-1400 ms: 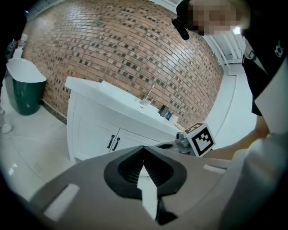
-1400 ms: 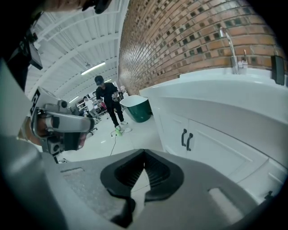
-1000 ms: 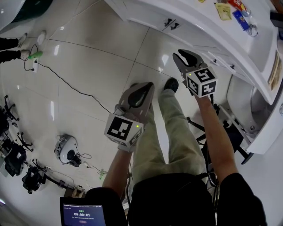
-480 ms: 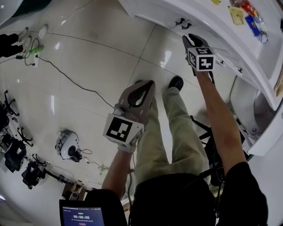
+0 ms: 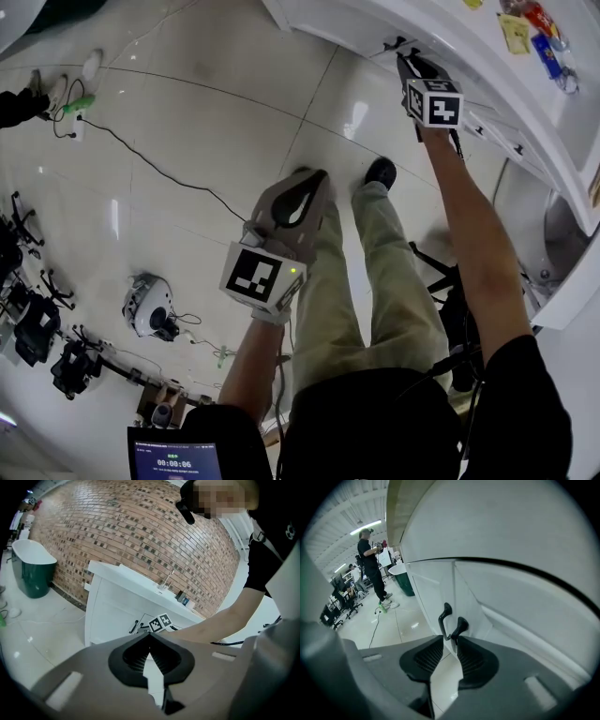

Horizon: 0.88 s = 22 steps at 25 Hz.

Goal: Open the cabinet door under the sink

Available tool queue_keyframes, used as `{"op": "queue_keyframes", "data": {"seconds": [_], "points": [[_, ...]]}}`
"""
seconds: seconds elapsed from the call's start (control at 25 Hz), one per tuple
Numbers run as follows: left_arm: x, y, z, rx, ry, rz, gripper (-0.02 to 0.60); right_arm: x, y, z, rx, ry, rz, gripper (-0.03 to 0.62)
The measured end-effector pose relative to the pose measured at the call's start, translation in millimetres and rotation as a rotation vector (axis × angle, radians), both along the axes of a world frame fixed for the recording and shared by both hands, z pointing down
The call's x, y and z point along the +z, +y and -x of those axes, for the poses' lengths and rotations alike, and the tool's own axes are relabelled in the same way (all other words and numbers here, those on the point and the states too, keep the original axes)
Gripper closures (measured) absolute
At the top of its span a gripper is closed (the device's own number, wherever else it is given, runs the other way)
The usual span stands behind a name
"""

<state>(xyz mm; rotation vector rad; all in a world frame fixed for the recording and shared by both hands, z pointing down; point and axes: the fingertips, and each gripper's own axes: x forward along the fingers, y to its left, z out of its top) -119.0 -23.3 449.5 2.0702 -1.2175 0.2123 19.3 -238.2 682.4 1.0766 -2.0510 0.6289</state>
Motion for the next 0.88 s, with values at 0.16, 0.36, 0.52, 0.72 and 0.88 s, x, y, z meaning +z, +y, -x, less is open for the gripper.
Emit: {"op": "queue_keyframes", "data": {"seconds": [0.16,0.36,0.52,0.72,0.88], "points": [[3,5,3,-0.008,0.003,0.013,0.571,4,-5,-6,0.075,0.017,0.002,0.543],[4,10,4,-0.005,0.002,0.017,0.571,3,-8,-6,0.067,0.015,-0.037,0.562],[3,13,6,-0.011,0.006,0.014,0.571,5,-3,-5,0.046,0.02,-0.029,0.565],[-2,18,7,-0.006,0.007,0.003,0.571,5,12,-7,0.063,0.031,-0.028,0.565],[-4,26,9,-0.011,0.014,0.005,0.571,4,36,0,0.024,0.03,-0.036,0.565]]}}
